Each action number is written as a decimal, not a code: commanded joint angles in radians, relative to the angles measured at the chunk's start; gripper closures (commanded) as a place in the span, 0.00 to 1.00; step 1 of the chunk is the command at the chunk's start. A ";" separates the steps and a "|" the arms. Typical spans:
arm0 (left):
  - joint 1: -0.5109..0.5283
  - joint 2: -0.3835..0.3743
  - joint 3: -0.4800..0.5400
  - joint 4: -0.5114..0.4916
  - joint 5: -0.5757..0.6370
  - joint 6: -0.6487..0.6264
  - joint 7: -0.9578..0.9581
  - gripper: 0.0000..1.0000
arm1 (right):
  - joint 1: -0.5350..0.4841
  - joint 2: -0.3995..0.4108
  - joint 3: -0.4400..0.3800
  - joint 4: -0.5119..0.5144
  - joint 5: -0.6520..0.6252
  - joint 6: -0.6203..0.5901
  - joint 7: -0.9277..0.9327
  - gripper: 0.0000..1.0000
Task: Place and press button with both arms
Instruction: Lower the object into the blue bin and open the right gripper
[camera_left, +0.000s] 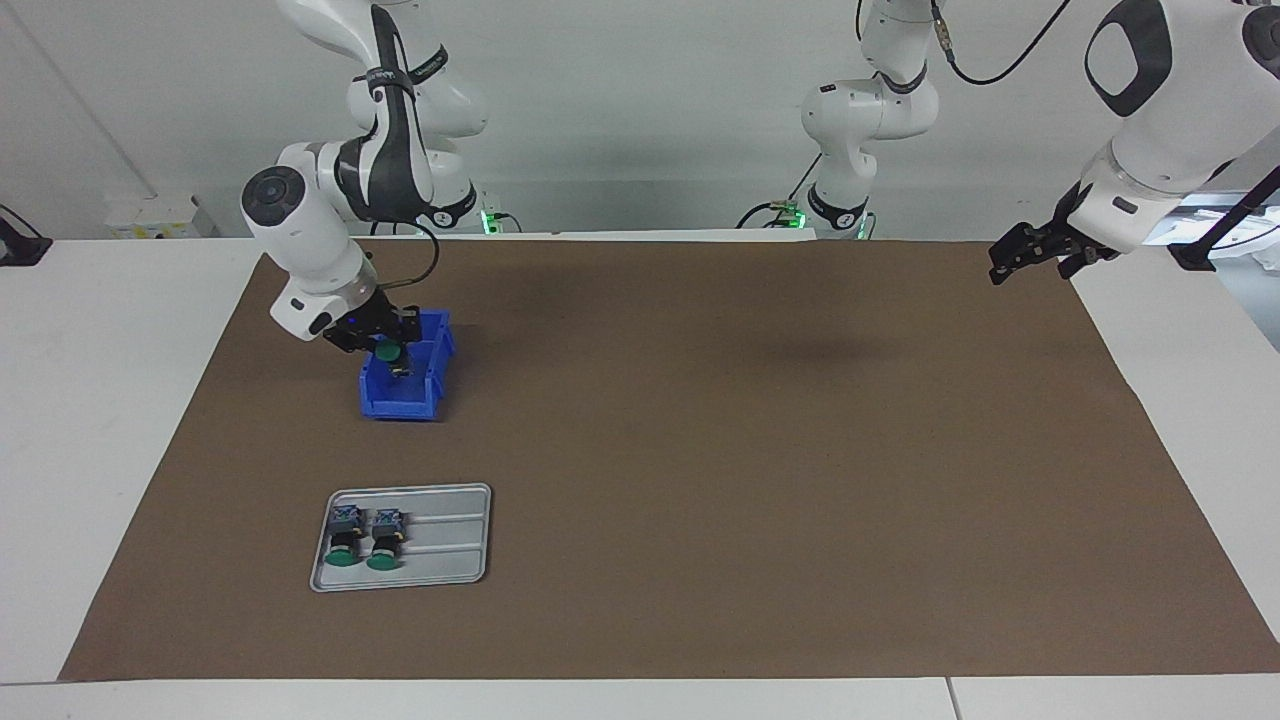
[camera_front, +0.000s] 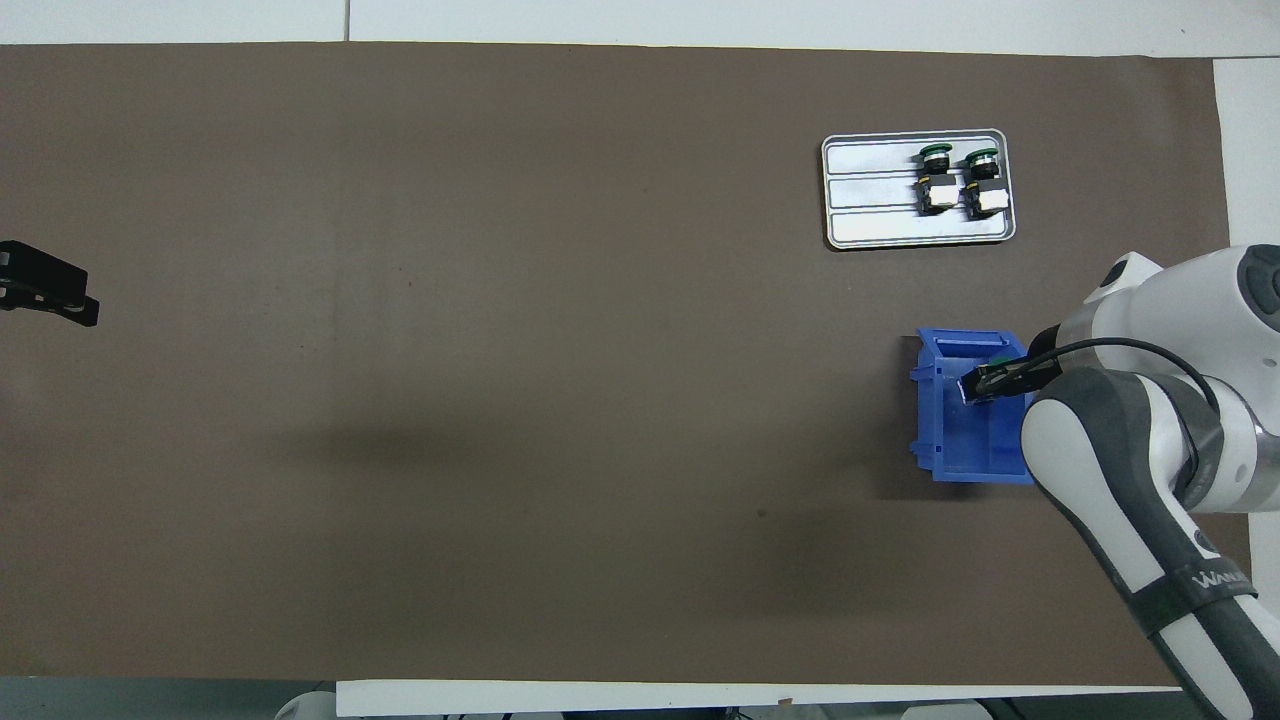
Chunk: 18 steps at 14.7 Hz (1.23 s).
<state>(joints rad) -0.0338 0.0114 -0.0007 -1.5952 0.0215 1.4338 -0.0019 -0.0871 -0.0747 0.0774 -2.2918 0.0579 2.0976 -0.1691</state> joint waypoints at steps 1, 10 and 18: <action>0.006 -0.002 -0.004 0.004 0.008 -0.016 0.005 0.00 | -0.014 -0.004 0.008 -0.006 0.002 0.012 -0.010 0.52; 0.006 -0.002 -0.004 0.004 0.008 -0.016 0.005 0.00 | -0.013 -0.004 0.010 0.311 0.000 -0.311 -0.013 0.01; 0.006 -0.002 -0.004 0.004 0.008 -0.016 0.005 0.00 | -0.028 0.093 0.010 0.802 -0.049 -0.735 0.033 0.01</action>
<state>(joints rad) -0.0338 0.0114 -0.0006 -1.5952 0.0215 1.4338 -0.0019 -0.0971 -0.0545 0.0781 -1.5820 0.0361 1.4079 -0.1544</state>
